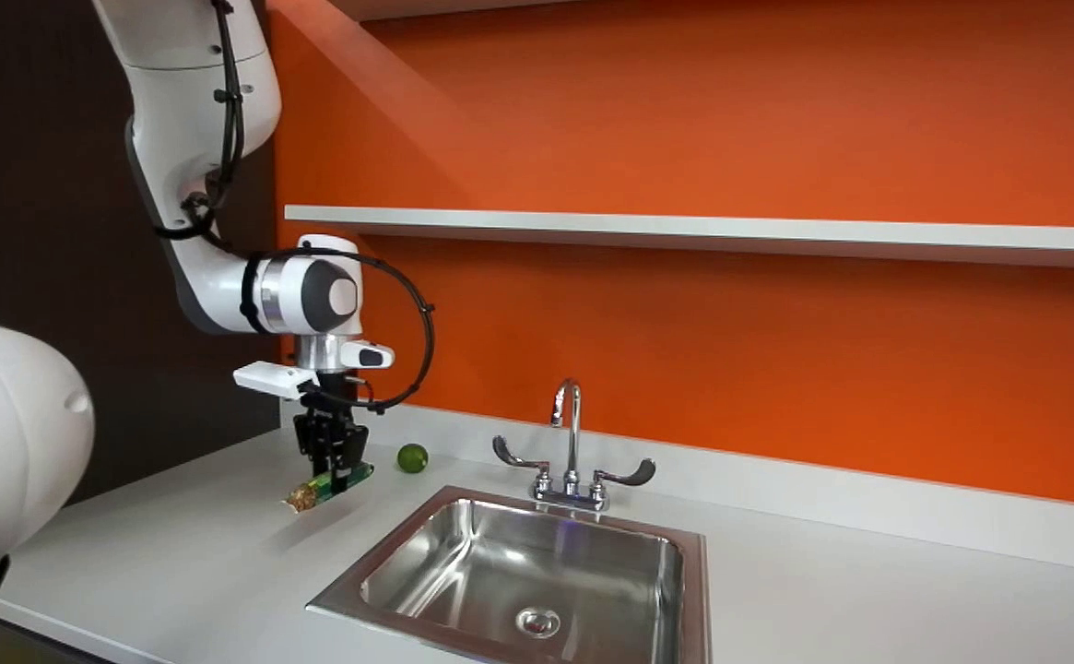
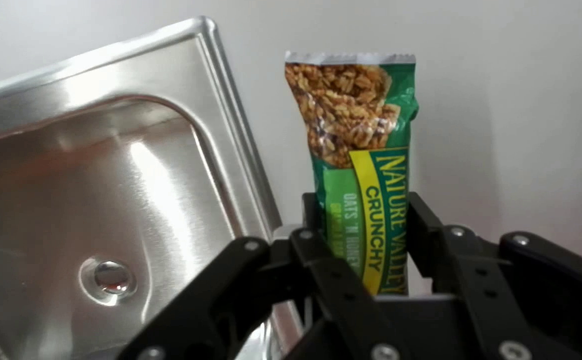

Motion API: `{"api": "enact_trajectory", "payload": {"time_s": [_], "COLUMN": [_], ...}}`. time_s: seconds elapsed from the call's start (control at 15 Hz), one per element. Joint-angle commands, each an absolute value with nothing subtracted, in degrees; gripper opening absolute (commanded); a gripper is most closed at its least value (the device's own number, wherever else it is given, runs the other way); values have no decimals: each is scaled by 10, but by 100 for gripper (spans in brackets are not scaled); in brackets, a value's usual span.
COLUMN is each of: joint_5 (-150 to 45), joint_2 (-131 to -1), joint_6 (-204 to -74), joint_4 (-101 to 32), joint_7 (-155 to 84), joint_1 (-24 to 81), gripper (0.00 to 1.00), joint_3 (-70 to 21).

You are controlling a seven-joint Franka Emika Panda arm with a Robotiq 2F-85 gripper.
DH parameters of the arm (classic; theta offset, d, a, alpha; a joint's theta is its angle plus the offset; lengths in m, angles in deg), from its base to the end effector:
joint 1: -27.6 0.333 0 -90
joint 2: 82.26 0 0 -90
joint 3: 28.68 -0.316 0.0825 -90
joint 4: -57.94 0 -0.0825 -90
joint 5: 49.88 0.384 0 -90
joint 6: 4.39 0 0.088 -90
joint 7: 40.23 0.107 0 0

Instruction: Move the green bar to the sink

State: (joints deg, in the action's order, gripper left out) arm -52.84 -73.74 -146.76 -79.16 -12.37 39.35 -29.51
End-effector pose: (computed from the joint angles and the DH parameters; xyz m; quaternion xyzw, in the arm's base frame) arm 0.4832 0.1082 0.2511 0.9932 -0.1122 -0.0217 0.0230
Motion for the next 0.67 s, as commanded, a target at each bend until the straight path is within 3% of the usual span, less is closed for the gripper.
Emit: {"api": "enact_trajectory", "payload": {"time_s": [0.0,0.6], "joint_5": [-533,-525], "joint_2": [-763,-703], "joint_6": [-1445,-1456], "joint_4": [-799,-750], "joint_7": [-181,-266], "joint_1": [345,271], "gripper": [18,18], "joint_3": [-280,-238]}}
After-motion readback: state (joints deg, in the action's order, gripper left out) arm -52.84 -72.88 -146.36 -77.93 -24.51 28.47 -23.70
